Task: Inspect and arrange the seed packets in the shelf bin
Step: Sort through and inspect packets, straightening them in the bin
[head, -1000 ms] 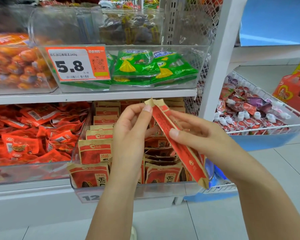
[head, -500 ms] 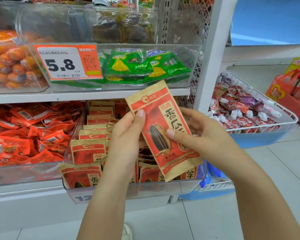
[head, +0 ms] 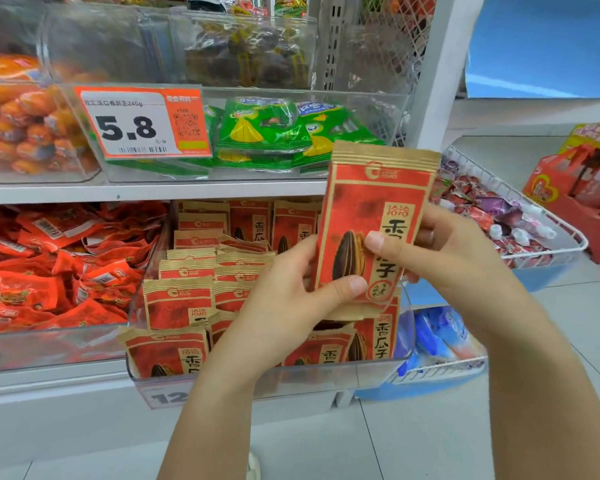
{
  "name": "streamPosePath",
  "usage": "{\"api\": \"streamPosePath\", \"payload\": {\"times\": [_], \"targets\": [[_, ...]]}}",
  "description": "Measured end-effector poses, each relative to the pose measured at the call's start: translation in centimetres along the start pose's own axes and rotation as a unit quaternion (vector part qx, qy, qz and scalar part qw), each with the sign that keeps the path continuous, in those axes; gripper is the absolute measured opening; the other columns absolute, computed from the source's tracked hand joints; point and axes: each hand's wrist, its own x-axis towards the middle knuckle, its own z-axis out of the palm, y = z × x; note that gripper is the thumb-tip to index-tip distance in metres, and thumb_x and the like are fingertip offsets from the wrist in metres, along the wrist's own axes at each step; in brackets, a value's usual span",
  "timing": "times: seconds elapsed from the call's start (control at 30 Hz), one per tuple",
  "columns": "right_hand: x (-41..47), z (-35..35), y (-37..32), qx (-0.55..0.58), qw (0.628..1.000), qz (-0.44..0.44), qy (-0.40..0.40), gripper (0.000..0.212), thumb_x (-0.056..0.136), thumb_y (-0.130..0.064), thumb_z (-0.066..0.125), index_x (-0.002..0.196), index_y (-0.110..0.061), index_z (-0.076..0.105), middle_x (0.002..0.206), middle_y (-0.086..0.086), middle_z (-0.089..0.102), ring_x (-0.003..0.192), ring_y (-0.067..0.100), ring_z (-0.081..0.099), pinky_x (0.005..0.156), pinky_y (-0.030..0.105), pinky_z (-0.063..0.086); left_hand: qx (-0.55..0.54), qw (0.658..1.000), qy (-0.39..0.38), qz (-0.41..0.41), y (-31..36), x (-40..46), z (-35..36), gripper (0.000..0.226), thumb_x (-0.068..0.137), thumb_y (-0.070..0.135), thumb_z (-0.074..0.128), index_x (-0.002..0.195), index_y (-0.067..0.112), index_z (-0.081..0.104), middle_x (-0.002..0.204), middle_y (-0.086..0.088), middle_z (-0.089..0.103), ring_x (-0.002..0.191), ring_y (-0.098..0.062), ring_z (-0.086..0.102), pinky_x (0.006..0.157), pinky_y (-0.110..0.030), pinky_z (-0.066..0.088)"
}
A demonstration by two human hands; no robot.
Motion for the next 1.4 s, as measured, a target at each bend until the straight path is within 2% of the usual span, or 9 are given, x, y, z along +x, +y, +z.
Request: {"api": "streamPosePath", "payload": {"times": [0.13, 0.27, 0.37, 0.43, 0.53, 0.73, 0.97, 1.17, 1.4], "targets": [[0.2, -1.3, -0.9, -0.035, 0.997, -0.061, 0.01, 0.034, 0.064, -0.019, 0.083, 0.094, -0.02, 0.07, 0.09, -0.006, 0.076, 0.086, 0.009, 0.071, 0.072, 0.017, 0.054, 0.09, 0.995, 0.037, 0.021, -0.2, 0.1, 0.0, 0.027, 0.088, 0.025, 0.071, 0.112, 0.035, 0.063, 0.1, 0.015, 0.071, 0.093, -0.002, 0.066, 0.084, -0.033, 0.055], [0.7, -1.0, -1.1, -0.076, 0.993, -0.084, 0.022, 0.02, 0.066, -0.019, 0.083, 0.085, -0.02, 0.076, 0.083, -0.008, 0.076, 0.079, 0.008, 0.071, 0.074, 0.019, 0.053, 0.174, 0.978, 0.117, 0.015, -0.5, 0.7, 0.0, 0.031, 0.086, 0.03, 0.072, 0.113, 0.041, 0.06, 0.099, 0.022, 0.067, 0.095, 0.008, 0.059, 0.081, -0.011, 0.046], [1.9, 0.0, -0.2, -0.12, 0.978, -0.125, 0.113, 0.025, 0.078, -0.006, 0.078, 0.075, -0.029, 0.068, 0.067, -0.018, 0.07, 0.065, -0.001, 0.061, 0.065, 0.013, 0.047, 0.378, 0.913, 0.148, -0.046, -1.8, 0.5, -1.8, 0.05, 0.089, 0.046, 0.062, 0.136, 0.034, 0.051, 0.135, 0.016, 0.056, 0.132, -0.005, 0.043, 0.114, -0.034, 0.033], [2.8, 0.6, 0.6, -0.128, 0.973, -0.138, 0.134, 0.03, 0.081, -0.005, 0.076, 0.073, -0.032, 0.065, 0.066, -0.019, 0.068, 0.066, 0.001, 0.06, 0.063, 0.017, 0.046, 0.429, 0.89, 0.127, -0.085, -2.5, 0.1, -3.1, 0.049, 0.093, 0.053, 0.05, 0.137, 0.032, 0.051, 0.146, 0.012, 0.048, 0.143, -0.012, 0.03, 0.121, -0.042, 0.019], [4.1, 1.6, 2.0, -0.12, 0.976, -0.127, 0.131, 0.024, 0.081, -0.008, 0.076, 0.075, -0.029, 0.066, 0.066, -0.016, 0.067, 0.069, 0.008, 0.06, 0.067, 0.028, 0.048, 0.456, 0.879, 0.058, -0.128, -2.5, -0.2, -3.5, 0.048, 0.095, 0.061, 0.037, 0.133, 0.037, 0.055, 0.154, 0.012, 0.036, 0.143, -0.012, 0.03, 0.12, -0.041, 0.014], [5.9, 2.9, 4.7, -0.147, 0.98, -0.083, 0.103, 0.018, 0.082, -0.012, 0.076, 0.075, -0.025, 0.067, 0.067, -0.013, 0.065, 0.062, 0.0, 0.056, 0.064, 0.021, 0.043, 0.48, 0.863, 0.002, -0.153, -2.5, 0.2, -3.3, 0.045, 0.098, 0.058, 0.032, 0.128, 0.039, 0.06, 0.163, 0.008, 0.016, 0.149, -0.016, 0.016, 0.12, -0.041, 0.01], [7.4, 4.5, 7.4, -0.156, 0.983, -0.037, 0.086, 0.018, 0.085, -0.019, 0.074, 0.073, -0.029, 0.066, 0.067, -0.01, 0.063, 0.063, 0.004, 0.055, 0.059, 0.014, 0.041, 0.488, 0.86, 0.004, -0.15, -2.7, 0.2, -3.2, 0.044, 0.099, 0.057, 0.031, 0.13, 0.04, 0.057, 0.163, 0.009, 0.015, 0.148, -0.015, 0.015, 0.12, -0.039, 0.013], [8.2, 4.8, 8.2, -0.162, 0.985, -0.001, 0.062, 0.008, 0.092, -0.026, 0.066, 0.085, -0.021, 0.065, 0.078, -0.007, 0.065, 0.073, 0.009, 0.06, 0.071, 0.029, 0.05, 0.481, 0.864, 0.011, -0.148, -3.1, 0.3, -3.3, 0.043, 0.099, 0.058, 0.031, 0.129, 0.041, 0.058, 0.162, 0.011, 0.017, 0.148, -0.014, 0.018, 0.119, -0.038, 0.016], [8.5, 5.5, 9.4, -0.255, 0.965, 0.065, 0.003, 0.011, 0.091, -0.029, 0.067, 0.083, -0.03, 0.06, 0.086, -0.009, 0.064, 0.078, 0.012, 0.059, 0.07, 0.029, 0.043, 0.481, 0.865, 0.016, -0.139, -3.3, 0.2, -3.5, 0.042, 0.099, 0.057, 0.032, 0.129, 0.042, 0.057, 0.161, 0.013, 0.018, 0.147, -0.012, 0.021, 0.118, -0.037, 0.019]]}}
